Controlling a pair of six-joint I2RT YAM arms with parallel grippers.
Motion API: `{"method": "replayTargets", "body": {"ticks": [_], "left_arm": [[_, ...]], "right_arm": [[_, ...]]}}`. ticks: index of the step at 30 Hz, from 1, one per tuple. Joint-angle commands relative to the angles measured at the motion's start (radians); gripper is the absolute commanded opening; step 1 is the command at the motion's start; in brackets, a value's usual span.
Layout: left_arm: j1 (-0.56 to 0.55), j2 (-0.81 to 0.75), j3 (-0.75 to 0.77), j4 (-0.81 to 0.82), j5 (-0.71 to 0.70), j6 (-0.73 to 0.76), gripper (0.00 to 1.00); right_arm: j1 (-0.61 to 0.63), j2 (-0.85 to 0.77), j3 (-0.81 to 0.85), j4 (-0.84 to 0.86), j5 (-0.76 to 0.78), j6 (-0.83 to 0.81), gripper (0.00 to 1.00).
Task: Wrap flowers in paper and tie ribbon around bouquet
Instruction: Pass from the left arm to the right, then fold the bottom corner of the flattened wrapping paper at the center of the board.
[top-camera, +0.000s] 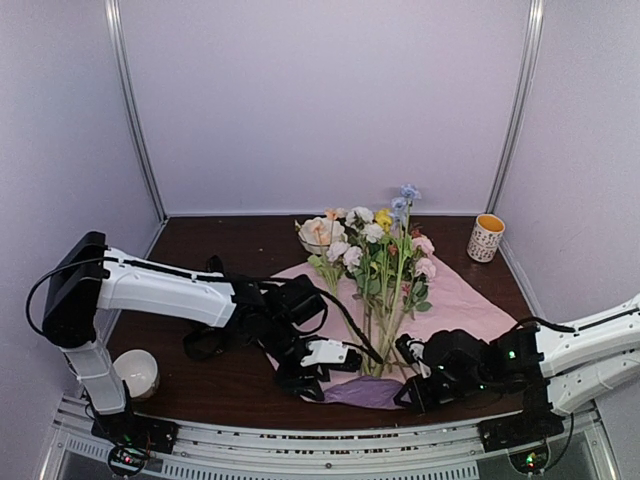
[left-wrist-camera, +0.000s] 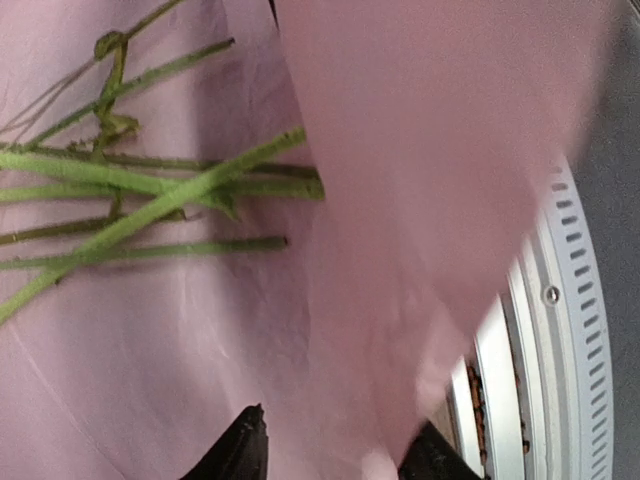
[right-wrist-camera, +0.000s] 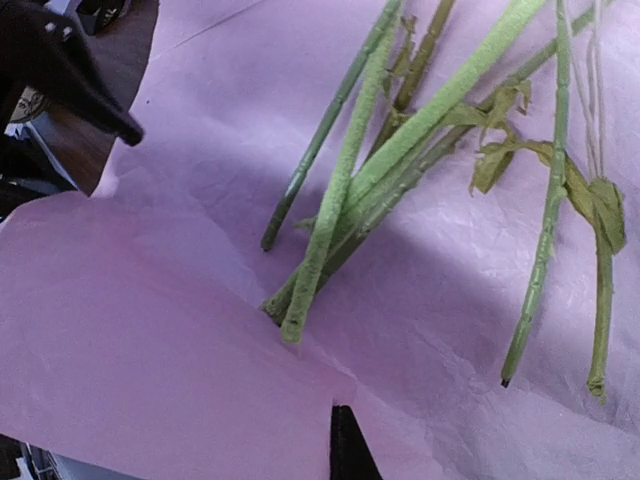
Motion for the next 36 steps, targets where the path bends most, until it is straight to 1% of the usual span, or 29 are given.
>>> {"method": "replayTargets", "body": {"ticks": [1,3,5,7,8,12,15,17,20,22,23,25,27,33,35,36], "left_arm": [[0.007,-0.084,-0.073,-0.043,-0.087,-0.009,0.48],[0.007,-0.083,-0.08,-0.063,-0.15,0.006,0.48],[0.007,-0.075,-0.084,-0.065,-0.253,0.02,0.46],[0.009,-0.059,-0.084,-0.056,-0.398,0.019,0.38],[0.01,-0.051,-0.086,-0.053,-0.441,0.023,0.36],[0.013,-0.022,-0.094,-0.037,-0.467,0.032,0.31],[0.016,-0.004,-0.094,-0.085,-0.516,0.024,0.29],[0.022,-0.001,-0.11,-0.115,-0.524,0.024,0.29],[0.027,-0.027,-0.143,-0.115,-0.528,0.016,0.28],[0.028,-0.076,-0.158,-0.097,-0.499,0.0,0.28],[0.028,-0.124,-0.167,-0.084,-0.467,-0.006,0.3],[0.028,-0.198,-0.175,-0.056,-0.37,-0.009,0.37],[0.025,-0.24,-0.156,-0.045,-0.282,-0.015,0.43],[0.005,-0.189,-0.051,-0.049,-0.021,-0.042,0.51],[-0.009,-0.161,-0.015,-0.044,0.037,-0.039,0.6],[-0.026,-0.14,0.012,-0.058,0.062,-0.039,0.61]], "right_arm": [[-0.038,-0.023,-0.047,0.008,-0.042,0.067,0.0],[-0.052,-0.016,-0.055,-0.001,-0.062,0.084,0.0],[-0.065,-0.005,-0.065,-0.007,-0.091,0.104,0.0],[-0.072,0.003,-0.077,0.001,-0.124,0.12,0.0],[-0.074,0.006,-0.08,0.004,-0.137,0.125,0.0],[-0.083,0.001,-0.079,-0.014,-0.152,0.125,0.0],[-0.122,-0.011,-0.097,-0.018,-0.159,0.127,0.0],[-0.168,-0.012,-0.111,0.018,-0.173,0.127,0.0],[-0.206,0.009,-0.11,0.062,-0.206,0.109,0.0],[-0.223,0.023,-0.098,0.036,-0.211,0.094,0.0],[-0.226,0.026,-0.091,0.019,-0.207,0.084,0.0],[-0.227,0.026,-0.083,0.011,-0.206,0.077,0.0],[-0.229,0.027,-0.074,0.008,-0.212,0.069,0.0],[-0.233,0.027,-0.03,-0.048,-0.199,0.042,0.0],[-0.233,0.03,-0.032,-0.046,-0.202,0.044,0.0],[-0.234,0.032,-0.032,-0.047,-0.203,0.045,0.0]]}}
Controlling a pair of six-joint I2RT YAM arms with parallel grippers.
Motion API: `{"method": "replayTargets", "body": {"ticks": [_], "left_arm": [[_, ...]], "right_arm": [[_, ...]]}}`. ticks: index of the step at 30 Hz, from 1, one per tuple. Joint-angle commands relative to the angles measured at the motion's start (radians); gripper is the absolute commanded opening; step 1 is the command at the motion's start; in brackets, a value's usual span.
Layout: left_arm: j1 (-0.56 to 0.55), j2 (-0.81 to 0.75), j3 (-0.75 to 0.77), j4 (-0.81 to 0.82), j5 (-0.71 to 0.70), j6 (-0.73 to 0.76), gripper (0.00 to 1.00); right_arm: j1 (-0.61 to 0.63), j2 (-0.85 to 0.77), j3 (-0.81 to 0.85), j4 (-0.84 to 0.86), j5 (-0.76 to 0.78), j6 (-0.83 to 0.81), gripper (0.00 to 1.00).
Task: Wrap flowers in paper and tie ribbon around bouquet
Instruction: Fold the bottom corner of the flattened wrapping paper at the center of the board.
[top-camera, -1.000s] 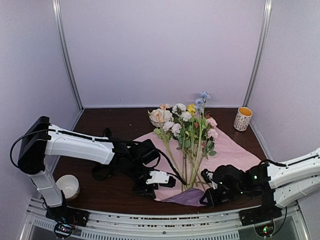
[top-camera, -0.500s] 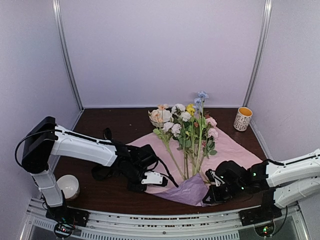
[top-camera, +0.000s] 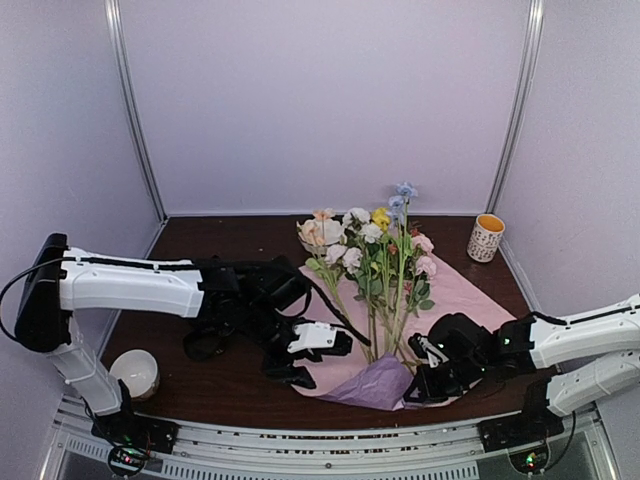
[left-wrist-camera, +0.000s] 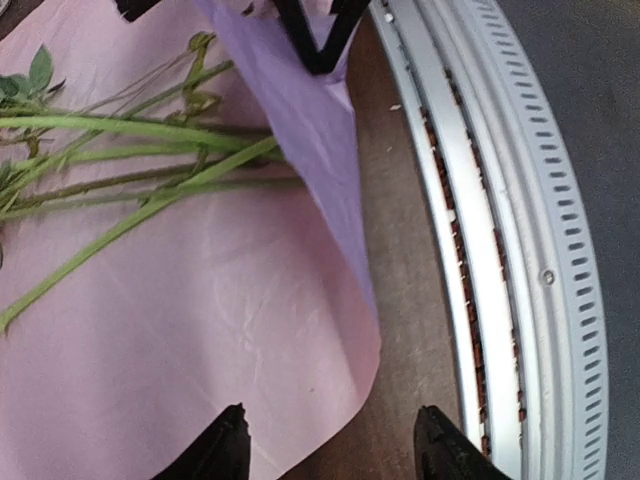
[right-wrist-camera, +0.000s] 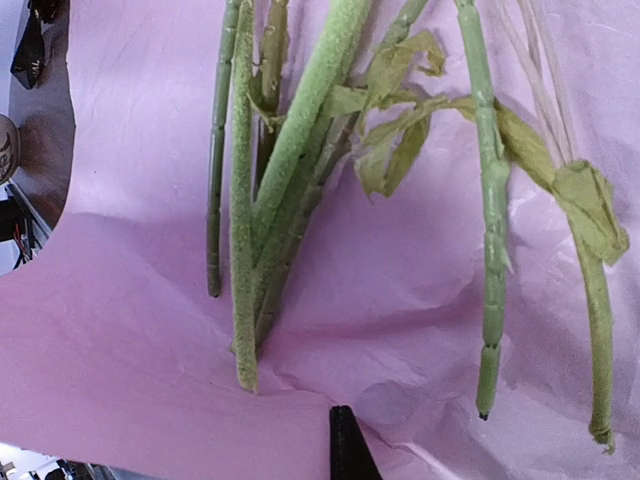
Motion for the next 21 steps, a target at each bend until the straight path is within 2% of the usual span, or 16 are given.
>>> {"method": "replayTargets", "body": {"ticks": [1,3,7,12,15,18,21], "left_arm": [[-0.051,0.083,0.108,-0.019,0.212,-0.007,0.62],[-0.079,0.126,0.148,-0.055,0.207,0.003,0.62],[-0.086,0.202,0.162,-0.009,0.177,-0.057,0.62],[-0.085,0.309,0.247,-0.01,0.075,-0.12,0.56],[-0.083,0.326,0.251,0.005,0.075,-0.145,0.46],[-0.071,0.326,0.243,0.012,0.092,-0.164,0.24],[-0.059,0.326,0.236,0.007,0.085,-0.18,0.24]], "right_arm": [[-0.008,0.006,0.024,-0.029,0.01,-0.014,0.0],[-0.009,0.012,0.032,-0.035,0.012,-0.017,0.0],[-0.009,0.016,0.035,-0.032,0.012,-0.017,0.0],[-0.009,0.023,0.038,-0.026,0.008,-0.02,0.0],[-0.01,0.024,0.042,-0.032,0.012,-0.024,0.0],[-0.01,0.022,0.04,-0.034,0.014,-0.023,0.0],[-0.011,0.015,0.038,-0.036,0.017,-0.025,0.0]]}}
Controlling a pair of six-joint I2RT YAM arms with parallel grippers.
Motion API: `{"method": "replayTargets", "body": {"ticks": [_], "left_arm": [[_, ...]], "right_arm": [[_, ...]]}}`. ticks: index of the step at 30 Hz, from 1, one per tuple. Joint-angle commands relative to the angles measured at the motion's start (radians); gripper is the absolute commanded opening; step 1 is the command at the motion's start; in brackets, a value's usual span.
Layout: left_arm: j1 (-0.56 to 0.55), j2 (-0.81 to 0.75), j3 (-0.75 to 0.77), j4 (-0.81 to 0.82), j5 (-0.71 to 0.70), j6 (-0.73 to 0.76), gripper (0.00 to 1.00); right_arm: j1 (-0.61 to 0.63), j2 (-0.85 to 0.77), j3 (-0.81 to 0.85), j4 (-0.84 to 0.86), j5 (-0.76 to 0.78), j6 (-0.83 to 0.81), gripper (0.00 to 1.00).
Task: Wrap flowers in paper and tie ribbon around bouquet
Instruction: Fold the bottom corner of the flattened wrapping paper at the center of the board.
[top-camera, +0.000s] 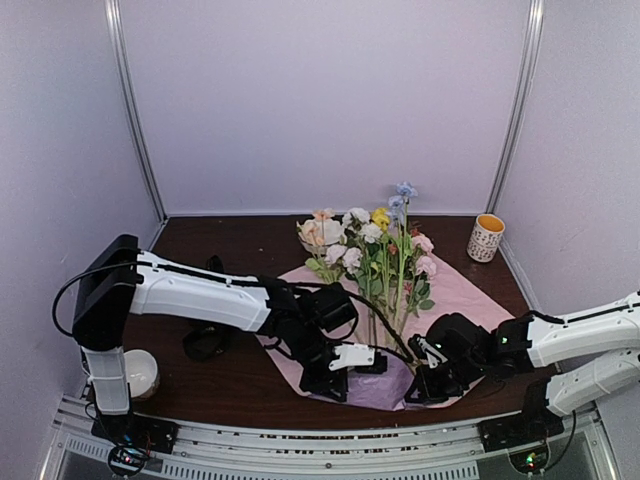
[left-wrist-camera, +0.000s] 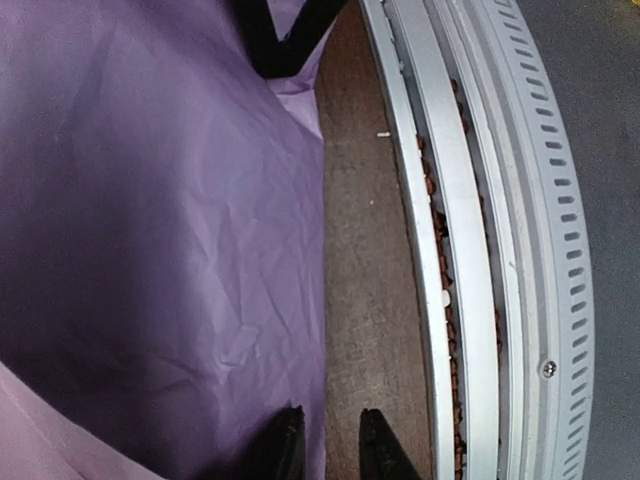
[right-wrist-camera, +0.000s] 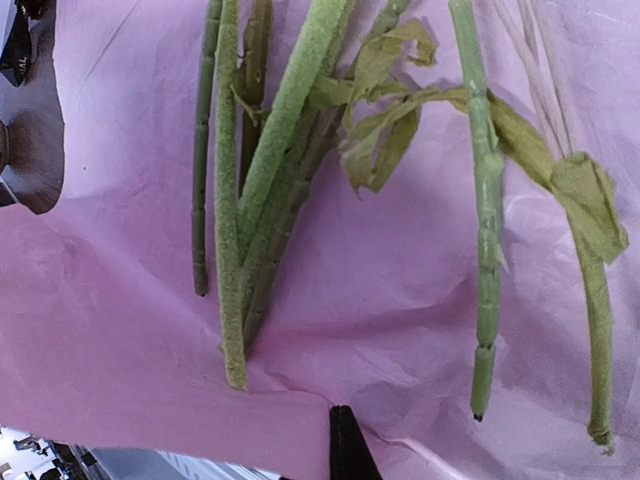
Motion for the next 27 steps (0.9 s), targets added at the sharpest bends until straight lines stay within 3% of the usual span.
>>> {"method": "replayTargets", "body": {"ticks": [1,6,10,14,20,27], "left_arm": [[0.027,-0.01,0.012,0.016,-0.018,-0.046,0.26],[0.052,-0.061,-0.03,0.05,0.021,-0.067,0.37],[0.052,-0.022,-0.014,0.045,0.071,-0.053,0.38],[0.054,-0.018,-0.006,0.034,0.001,-0.052,0.41],[0.091,-0.029,0.007,0.061,-0.032,-0.078,0.56],[0.072,-0.034,0.008,0.072,0.207,-0.042,0.62]], "right_arm": [[-0.01,-0.006,0.024,-0.015,0.017,-0.017,0.0],[-0.014,0.001,0.026,-0.017,0.011,-0.021,0.0],[-0.017,0.006,0.034,-0.026,0.014,-0.032,0.0],[-0.018,-0.002,0.032,-0.028,0.017,-0.032,0.0],[-0.019,-0.001,0.027,-0.025,0.016,-0.037,0.0],[-0.026,-0.002,0.021,-0.025,0.016,-0.036,0.0]]}}
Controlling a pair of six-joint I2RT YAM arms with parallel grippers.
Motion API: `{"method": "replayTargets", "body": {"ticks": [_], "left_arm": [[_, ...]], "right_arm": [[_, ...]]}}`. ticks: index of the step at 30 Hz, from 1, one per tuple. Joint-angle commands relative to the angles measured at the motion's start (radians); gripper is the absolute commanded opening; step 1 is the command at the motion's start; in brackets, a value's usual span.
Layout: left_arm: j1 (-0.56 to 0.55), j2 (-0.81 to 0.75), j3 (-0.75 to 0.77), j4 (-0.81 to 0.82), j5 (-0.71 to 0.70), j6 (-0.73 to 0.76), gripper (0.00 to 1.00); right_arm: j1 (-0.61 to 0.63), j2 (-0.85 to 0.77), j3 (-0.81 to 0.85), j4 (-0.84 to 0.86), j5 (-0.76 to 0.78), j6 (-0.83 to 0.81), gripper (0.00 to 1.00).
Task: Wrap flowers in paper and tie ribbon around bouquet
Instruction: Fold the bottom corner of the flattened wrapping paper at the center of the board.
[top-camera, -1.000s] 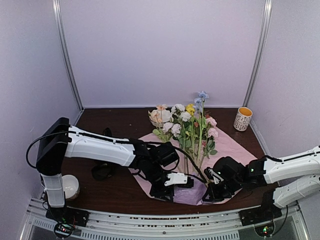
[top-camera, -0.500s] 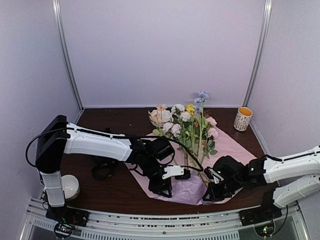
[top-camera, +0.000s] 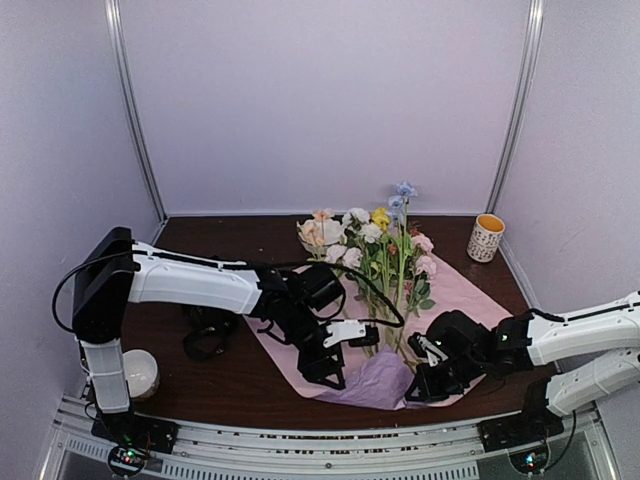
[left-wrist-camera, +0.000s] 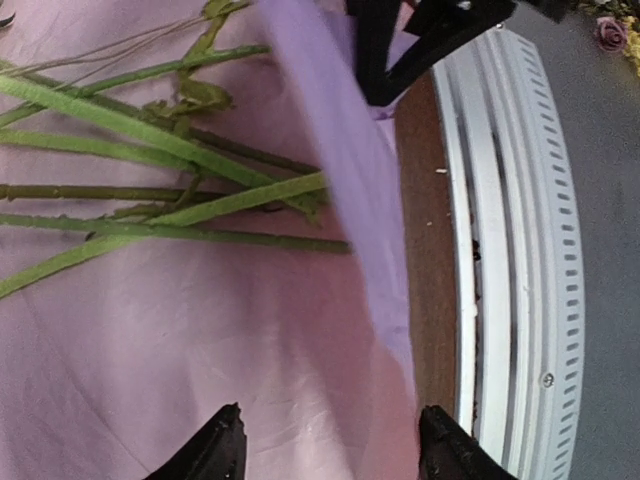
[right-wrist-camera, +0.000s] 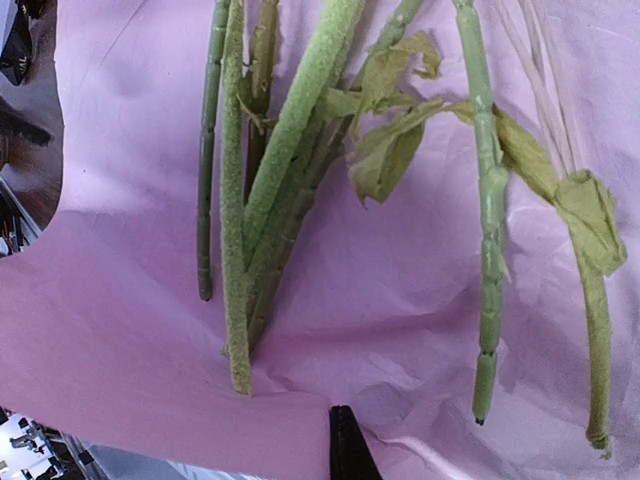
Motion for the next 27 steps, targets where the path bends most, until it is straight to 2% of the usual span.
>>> {"method": "replayTargets", "body": {"ticks": [1,3,6,8,11,17,20,27], "left_arm": [[-0.028,-0.028,0.004,0.046,0.2,0.037,0.62],[-0.032,-0.037,-0.002,0.048,0.237,0.051,0.61],[-0.032,-0.014,0.015,0.033,0.248,0.052,0.5],[-0.035,0.025,0.054,0.006,0.244,0.046,0.36],[-0.031,0.068,0.099,-0.03,0.202,0.018,0.02],[0.014,0.105,0.1,0.007,0.11,-0.095,0.0],[0.032,0.126,0.109,-0.003,0.067,-0.134,0.0],[0.036,0.167,0.13,-0.028,-0.029,-0.178,0.0]], "right_arm": [[-0.012,-0.005,0.009,-0.007,0.016,-0.011,0.0],[-0.013,-0.005,0.007,-0.005,0.017,-0.009,0.0],[-0.016,-0.005,0.005,0.002,0.016,-0.008,0.0],[-0.017,-0.004,0.006,0.003,0.014,-0.009,0.0],[-0.018,-0.004,0.005,0.002,0.009,-0.007,0.0],[-0.02,-0.019,-0.013,-0.012,0.011,0.001,0.01],[-0.026,-0.031,-0.016,-0.045,0.029,0.005,0.14],[-0.048,-0.077,0.026,-0.206,0.103,-0.012,0.32]]}}
